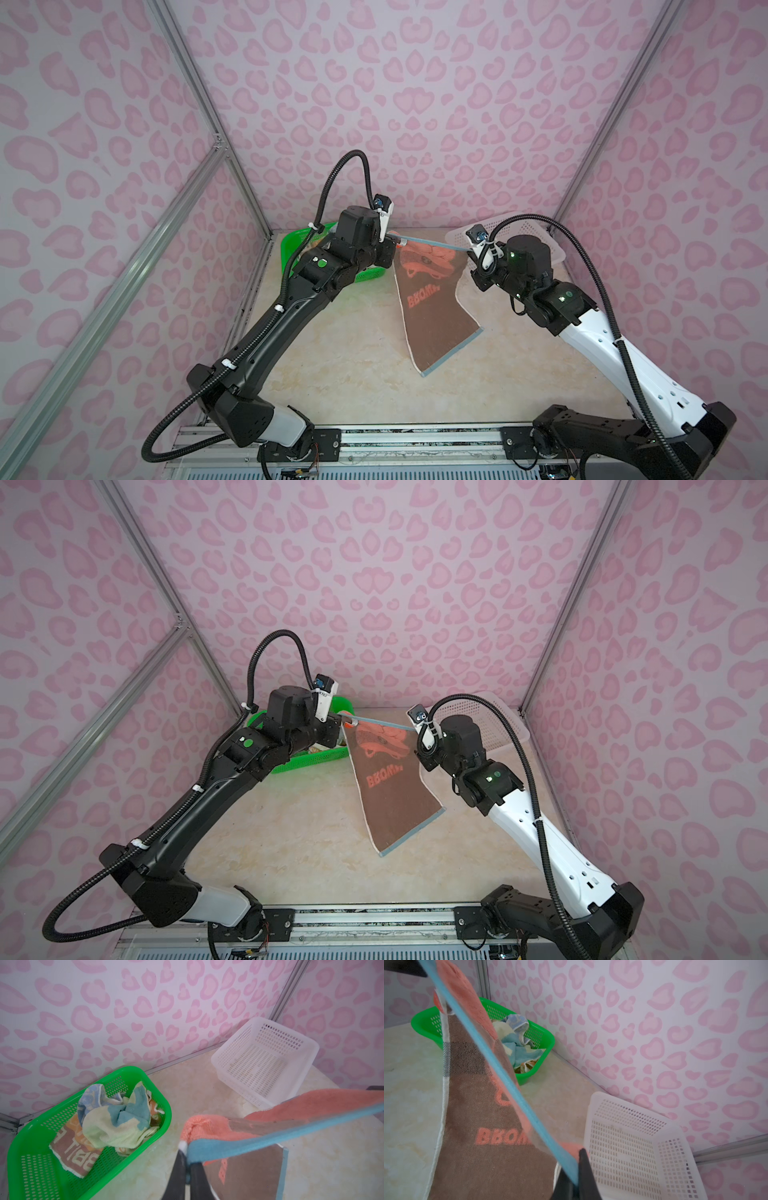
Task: Fold and stack the towels
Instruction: 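Raise the towel high by its blue-edged side with both grippers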
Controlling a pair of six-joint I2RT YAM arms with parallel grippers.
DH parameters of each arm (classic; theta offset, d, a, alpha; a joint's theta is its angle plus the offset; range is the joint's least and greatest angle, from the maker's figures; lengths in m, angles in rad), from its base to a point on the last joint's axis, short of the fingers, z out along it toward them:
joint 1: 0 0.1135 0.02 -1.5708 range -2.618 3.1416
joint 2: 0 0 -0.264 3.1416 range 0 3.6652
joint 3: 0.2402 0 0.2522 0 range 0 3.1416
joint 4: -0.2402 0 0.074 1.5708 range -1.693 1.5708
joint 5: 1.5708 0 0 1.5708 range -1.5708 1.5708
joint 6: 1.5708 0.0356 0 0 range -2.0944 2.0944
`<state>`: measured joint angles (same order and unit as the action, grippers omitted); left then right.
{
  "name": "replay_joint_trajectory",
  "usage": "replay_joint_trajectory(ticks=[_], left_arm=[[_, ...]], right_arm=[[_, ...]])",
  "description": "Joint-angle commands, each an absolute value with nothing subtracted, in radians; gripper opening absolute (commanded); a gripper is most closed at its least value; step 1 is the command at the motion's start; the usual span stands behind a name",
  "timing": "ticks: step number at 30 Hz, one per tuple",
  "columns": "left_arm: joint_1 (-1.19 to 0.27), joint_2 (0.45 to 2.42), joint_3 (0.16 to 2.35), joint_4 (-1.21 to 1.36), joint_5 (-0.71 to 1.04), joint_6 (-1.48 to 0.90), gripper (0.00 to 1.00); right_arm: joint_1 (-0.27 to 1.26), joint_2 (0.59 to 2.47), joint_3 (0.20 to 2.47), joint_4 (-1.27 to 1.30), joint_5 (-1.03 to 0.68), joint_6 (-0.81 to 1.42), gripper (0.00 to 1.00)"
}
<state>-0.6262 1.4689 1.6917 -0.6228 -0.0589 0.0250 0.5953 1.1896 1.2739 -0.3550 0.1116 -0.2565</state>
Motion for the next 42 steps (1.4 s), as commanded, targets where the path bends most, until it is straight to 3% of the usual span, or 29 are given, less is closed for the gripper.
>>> replay_joint_trajectory(ticks=[1,14,23,35,42], left_arm=[[-0.638,1.439,1.768,-0.714,-0.038,0.0,0.03],[-0.793,1.175,1.678,-0.758,-0.054,-0.101,0.02],[-0.798,1.072,1.682,-0.709,0.053,-0.169,0.02],[-0.795,1.135,1.654,-0.708,-0.095,-0.141,0.03],[-0.729,1.261,1.545,-0.649,-0.194,-0.101,0.03]], right_arm=[[0.598,1.173,1.327,-0.405,0.117,-0.292,0.0],[0.778,0.904,1.258,-0.412,0.053,-0.41,0.0],[0.801,0.883,1.398,-0.468,-0.007,-0.324,0.0],[0.772,0.96,1.371,-0.497,0.143,-0.358,0.0],[0.59,1.051,1.296,-0.423,0.011,-0.301,0.0]])
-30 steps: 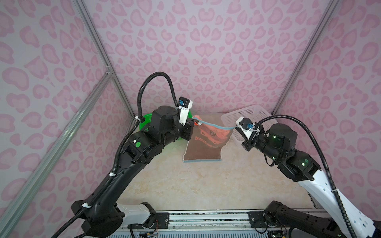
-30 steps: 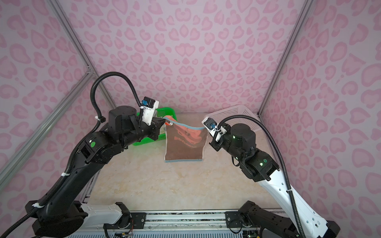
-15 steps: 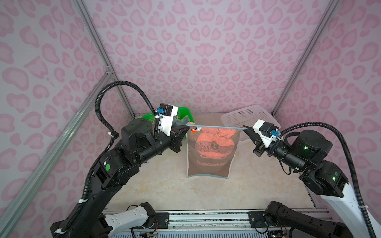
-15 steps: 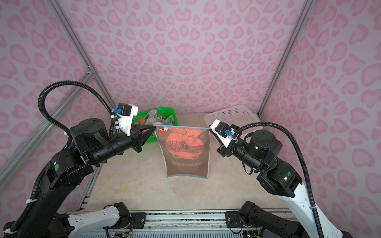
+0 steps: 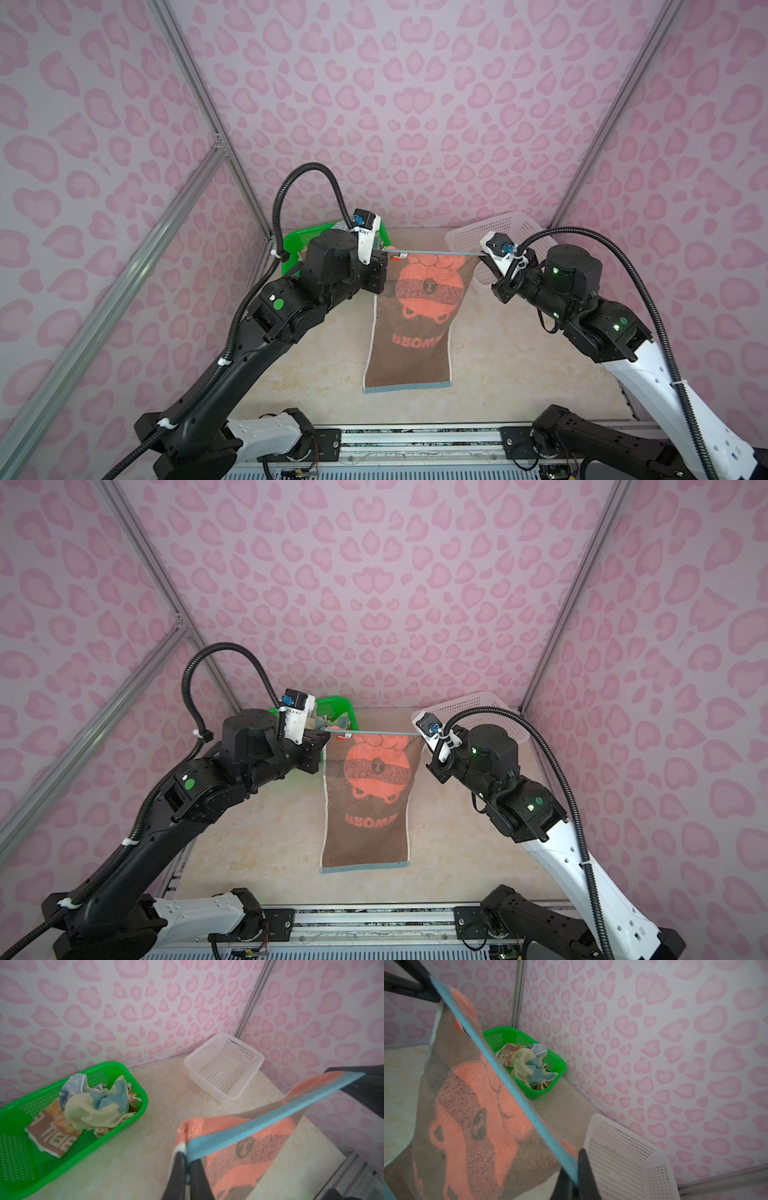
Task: Fold and stack the towels
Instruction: 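Raise the towel high by its blue-edged side with both grippers, then lower the hanging towel onto the table, laying it flat with both grippers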
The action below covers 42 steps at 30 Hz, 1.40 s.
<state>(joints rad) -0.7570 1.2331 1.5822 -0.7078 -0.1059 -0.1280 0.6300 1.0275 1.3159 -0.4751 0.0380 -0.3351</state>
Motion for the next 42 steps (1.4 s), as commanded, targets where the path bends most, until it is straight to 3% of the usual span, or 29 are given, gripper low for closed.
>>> replay_joint_trajectory(ticks=[1,9,20,42], left_arm=[[-0.713,1.279,1.522,-0.622,-0.205,-0.092,0.03],[-0.646,1.476,1.459,-0.459,-0.347,0.002,0.03],[-0.644,1.687,1.459,-0.446,-0.425,0.025,0.02],[-0.67,1.49,1.192,-0.606,-0.257,-0.107,0.02]], right_arm=[[0.573,1.07,1.282,-0.406,0.002,-0.299,0.0],[0.507,1.251,1.192,-0.29,-0.013,-0.29,0.0],[0.482,1.441,1.106,-0.209,-0.048,-0.297,0.0],[0.492,1.338,0.925,-0.433,-0.212,-0.14,0.0]])
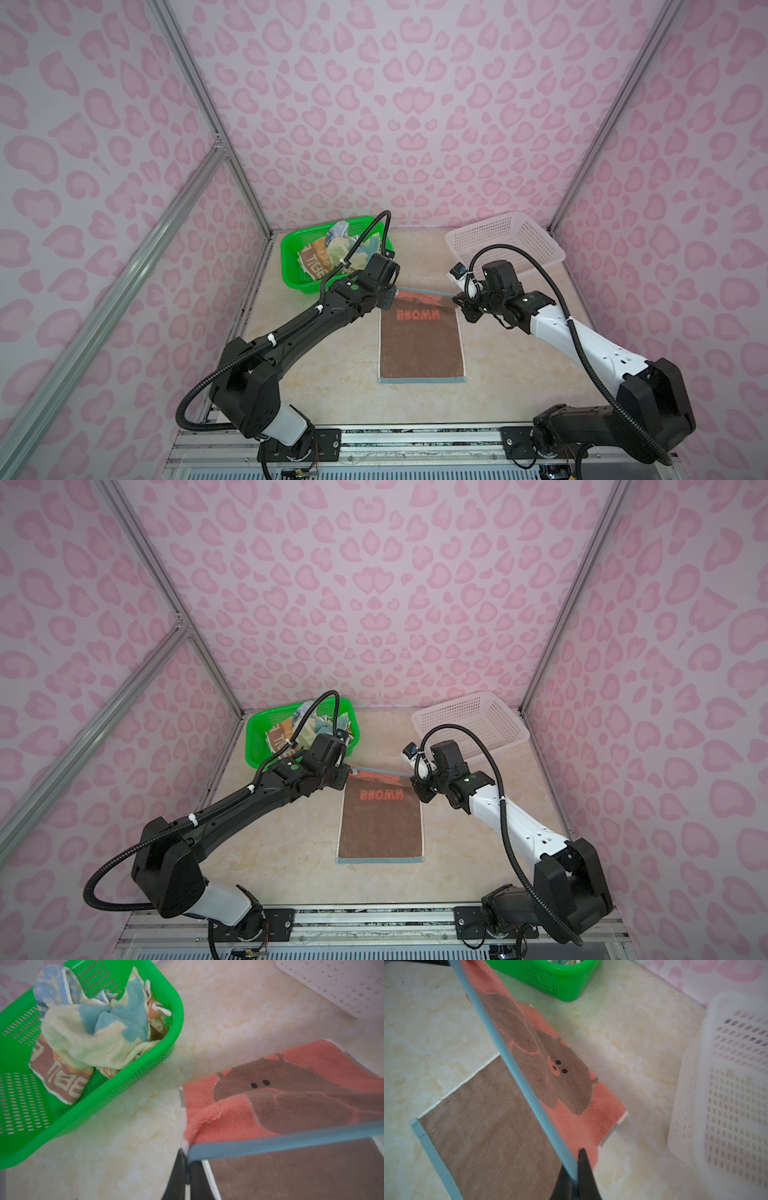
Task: Fold and stack the towels
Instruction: 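Lower the hanging towel onto the table, laying it flat with both grippers, then fold the held edge over the towel toward the robot and release both grippers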
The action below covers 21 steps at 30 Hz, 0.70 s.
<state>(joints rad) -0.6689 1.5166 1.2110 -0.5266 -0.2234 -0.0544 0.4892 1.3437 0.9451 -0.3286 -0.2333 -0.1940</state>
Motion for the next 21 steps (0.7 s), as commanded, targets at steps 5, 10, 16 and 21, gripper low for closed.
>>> replay_joint_trajectory(ticks=[5,10,16,21], left_arm=[[-0.71,1.46,1.157,-0.655,-0.23,-0.165,0.02],[-0.74,1.426,1.138,-0.693,-0.223,-0.21,0.02],[-0.757,1.389,1.128,-0.715,-0.206,-0.23,0.02],[-0.766,1.378,1.101,-0.71,-0.18,-0.248,0.02]], right_arm=[[0.525,1.307,0.869,-0.443,-0.213,-0.099,0.0],[0.551,1.258,0.848,-0.467,-0.203,-0.069,0.0],[0.561,1.198,0.862,-0.507,-0.198,-0.068,0.0],[0.568,1.19,0.847,-0.499,-0.211,-0.055,0.0]])
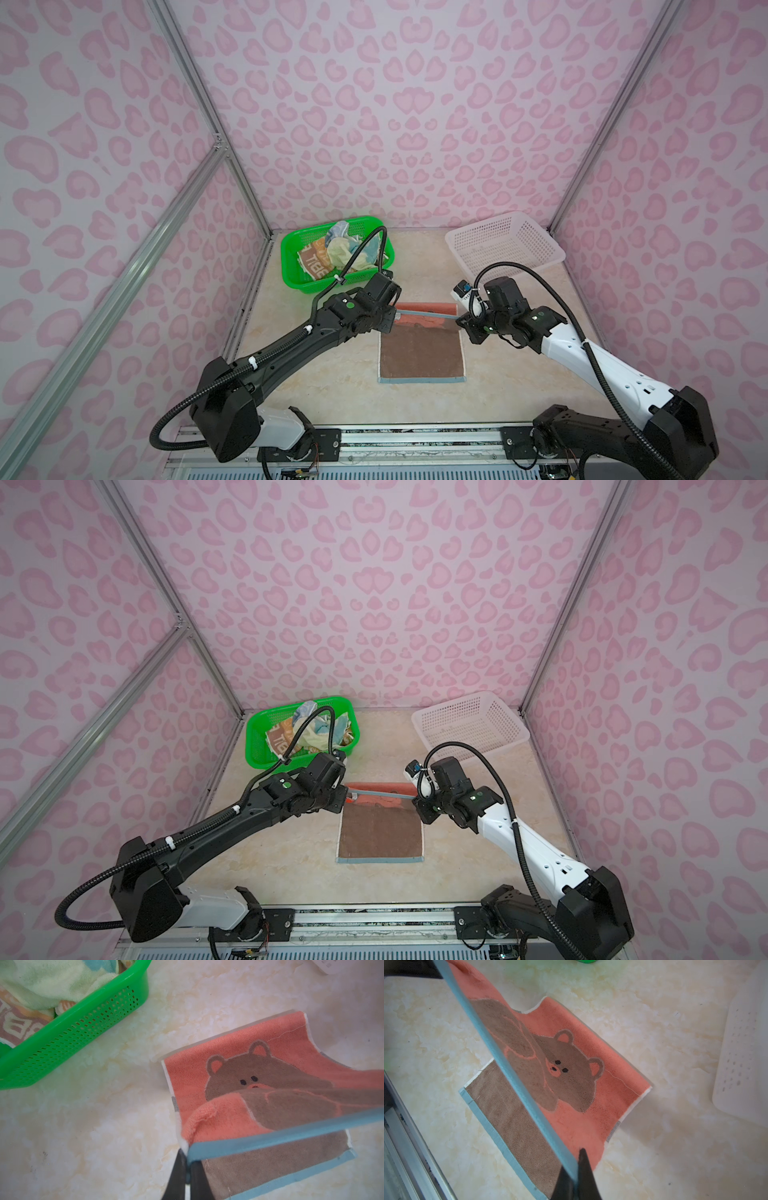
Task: Fold and stack the towels
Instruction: 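Fold the held edge over the towel toward the robot and release both grippers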
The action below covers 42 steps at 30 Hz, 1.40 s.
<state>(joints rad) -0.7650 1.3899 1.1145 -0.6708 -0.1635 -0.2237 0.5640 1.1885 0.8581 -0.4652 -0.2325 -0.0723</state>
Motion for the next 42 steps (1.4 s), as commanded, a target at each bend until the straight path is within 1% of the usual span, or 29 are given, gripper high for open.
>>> replay_joint_trajectory(ticks=[1,8,17,23,26,27,30,32,33,34,35,37,42], left_arm=[[-0.767,1.38,1.092,-0.71,-0.178,-0.253,0.02],[-0.789,1.395,1.016,-0.664,-0.122,-0.286,0.02],[-0.855,1.422,0.953,-0.659,-0.115,-0.332,0.03],[-0.887,1.415,0.915,-0.661,-0.109,-0.372,0.08],[-0.905,1.41,0.892,-0.648,-0.104,-0.391,0.11],[-0.913,1.409,0.883,-0.645,-0.107,-0.397,0.13],[-0.93,1.403,0.864,-0.644,-0.121,-0.416,0.25],[-0.941,1.388,0.85,-0.646,-0.13,-0.431,0.34],[-0.946,1.381,0.841,-0.648,-0.132,-0.437,0.41],[-0.95,1.369,0.833,-0.646,-0.133,-0.445,0.44],[-0.954,1.358,0.826,-0.649,-0.133,-0.453,0.46],[-0.959,1.337,0.811,-0.653,-0.133,-0.464,0.48],[-0.965,1.283,0.792,-0.67,-0.161,-0.492,0.48]], right_arm=[[0.573,1.194,0.84,-0.499,-0.216,-0.048,0.0],[0.624,1.25,0.787,-0.493,-0.234,0.0,0.0],[0.689,1.288,0.783,-0.567,-0.235,0.019,0.0],[0.733,1.285,0.759,-0.6,-0.221,0.058,0.01],[0.754,1.282,0.741,-0.592,-0.235,0.085,0.04],[0.76,1.286,0.735,-0.591,-0.237,0.091,0.05],[0.772,1.301,0.728,-0.598,-0.253,0.118,0.1],[0.78,1.31,0.718,-0.603,-0.268,0.138,0.17],[0.782,1.31,0.711,-0.602,-0.277,0.144,0.19],[0.785,1.31,0.703,-0.6,-0.291,0.15,0.21],[0.789,1.305,0.694,-0.601,-0.294,0.158,0.27],[0.792,1.293,0.679,-0.597,-0.311,0.165,0.34],[0.797,1.22,0.659,-0.572,-0.305,0.209,0.36]])
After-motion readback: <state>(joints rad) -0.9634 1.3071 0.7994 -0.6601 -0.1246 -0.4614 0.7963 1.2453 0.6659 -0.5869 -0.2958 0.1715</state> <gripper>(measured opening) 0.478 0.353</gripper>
